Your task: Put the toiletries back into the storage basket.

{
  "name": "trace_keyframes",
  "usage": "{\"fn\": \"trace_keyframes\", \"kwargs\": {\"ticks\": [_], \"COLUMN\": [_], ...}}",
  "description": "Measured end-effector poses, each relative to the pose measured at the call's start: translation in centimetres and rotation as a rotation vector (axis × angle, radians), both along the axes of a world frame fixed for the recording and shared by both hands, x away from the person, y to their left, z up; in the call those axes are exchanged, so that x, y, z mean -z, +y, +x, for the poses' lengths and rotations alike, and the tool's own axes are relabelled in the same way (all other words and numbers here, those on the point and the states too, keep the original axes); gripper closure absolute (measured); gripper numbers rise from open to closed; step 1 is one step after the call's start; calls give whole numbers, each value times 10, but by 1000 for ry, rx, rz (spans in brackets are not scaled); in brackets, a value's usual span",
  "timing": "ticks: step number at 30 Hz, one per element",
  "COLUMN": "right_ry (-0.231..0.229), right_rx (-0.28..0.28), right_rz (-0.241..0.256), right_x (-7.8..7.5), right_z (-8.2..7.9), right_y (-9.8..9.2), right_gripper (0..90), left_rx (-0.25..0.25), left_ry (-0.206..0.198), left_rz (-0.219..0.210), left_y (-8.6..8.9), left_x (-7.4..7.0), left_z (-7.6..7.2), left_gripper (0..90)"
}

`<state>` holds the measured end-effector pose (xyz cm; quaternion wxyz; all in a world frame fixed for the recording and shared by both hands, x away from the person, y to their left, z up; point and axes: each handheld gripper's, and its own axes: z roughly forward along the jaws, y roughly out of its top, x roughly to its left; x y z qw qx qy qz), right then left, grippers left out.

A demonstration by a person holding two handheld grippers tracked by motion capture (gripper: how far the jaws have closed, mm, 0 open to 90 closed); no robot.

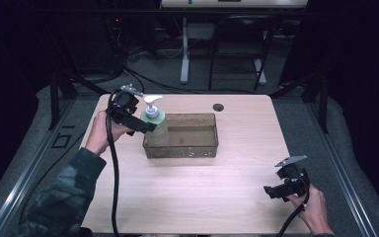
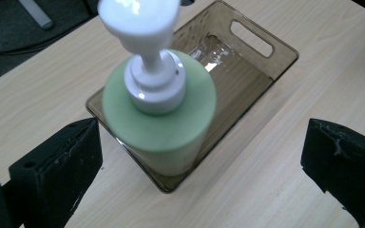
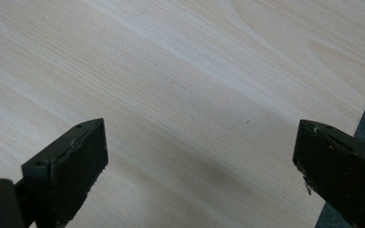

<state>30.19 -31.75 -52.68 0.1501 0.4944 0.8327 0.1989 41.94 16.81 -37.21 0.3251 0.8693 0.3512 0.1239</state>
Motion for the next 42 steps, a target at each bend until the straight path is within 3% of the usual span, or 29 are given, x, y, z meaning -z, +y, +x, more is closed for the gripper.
{"fn": "trace_keyframes", "kwargs": {"ticks": [9, 18, 25, 28, 33, 42], "right_ry": [-2, 3, 6, 8, 8, 13], "right_rx": [-1, -3, -3, -4, -3, -8], "right_rz": [-4, -7, -8, -9, -11, -11], "right_x": [0, 1, 1, 2, 3, 5], "right_z": [0, 0, 0, 0, 1, 2], "right_y": [0, 1, 1, 1, 1, 1], "right_gripper": [37, 37, 37, 37, 37, 38], "left_rx": [3, 7, -7, -18, -8, -11], "left_ry": [25, 71, 85, 90, 107, 123], "left_rz": [-7, -20, -34, -38, -3, -11], "left_y": [10, 20, 27, 29, 30, 36], "left_x": [20, 49, 73, 83, 94, 103], "left_z": [-17, -31, -40, -41, -41, -41], "left_gripper": [0, 0, 0, 0, 0, 0]}}
